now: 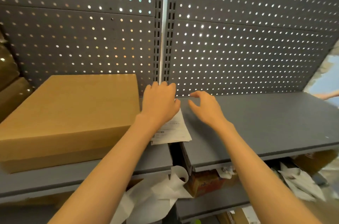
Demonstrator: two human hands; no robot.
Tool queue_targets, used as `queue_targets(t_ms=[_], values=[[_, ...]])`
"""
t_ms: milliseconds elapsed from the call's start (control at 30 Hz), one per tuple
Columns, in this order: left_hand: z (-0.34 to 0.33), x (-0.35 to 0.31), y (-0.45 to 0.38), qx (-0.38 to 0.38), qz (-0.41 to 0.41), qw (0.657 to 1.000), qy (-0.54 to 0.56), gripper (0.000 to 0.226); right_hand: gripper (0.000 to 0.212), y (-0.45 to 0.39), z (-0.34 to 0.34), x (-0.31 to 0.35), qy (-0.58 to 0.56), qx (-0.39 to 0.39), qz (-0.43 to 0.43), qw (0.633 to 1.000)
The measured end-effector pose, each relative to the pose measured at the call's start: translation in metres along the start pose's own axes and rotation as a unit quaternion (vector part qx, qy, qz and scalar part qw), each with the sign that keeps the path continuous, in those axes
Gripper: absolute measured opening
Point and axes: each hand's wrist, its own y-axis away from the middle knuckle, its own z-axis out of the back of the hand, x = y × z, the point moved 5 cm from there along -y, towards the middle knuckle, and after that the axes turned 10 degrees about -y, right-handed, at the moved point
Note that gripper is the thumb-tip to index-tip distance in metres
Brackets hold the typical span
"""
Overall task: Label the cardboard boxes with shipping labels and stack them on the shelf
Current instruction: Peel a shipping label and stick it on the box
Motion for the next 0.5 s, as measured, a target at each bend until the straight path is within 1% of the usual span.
queue_targets(t_ms=[100,200,500], values=[[-0.013,-0.006,-0.007,0.025,0.02,0.999,-0.01,0.028,0.038,-0.012,-0.009,-0.009,0.001,0.023,-0.005,1.0],[-0.02,-0.011,-0.014,0.029,0.046,0.998,-0.016,0.027,0.039,-0.025,-0.018,-0.016,0.0,0.053,-0.003,0.999],[-0.057,-0.003,-0.016,0.102,0.135,0.985,-0.024,0.036,0.042,-0.063,-0.042,-0.035,0.006,0.151,0.027,0.988]])
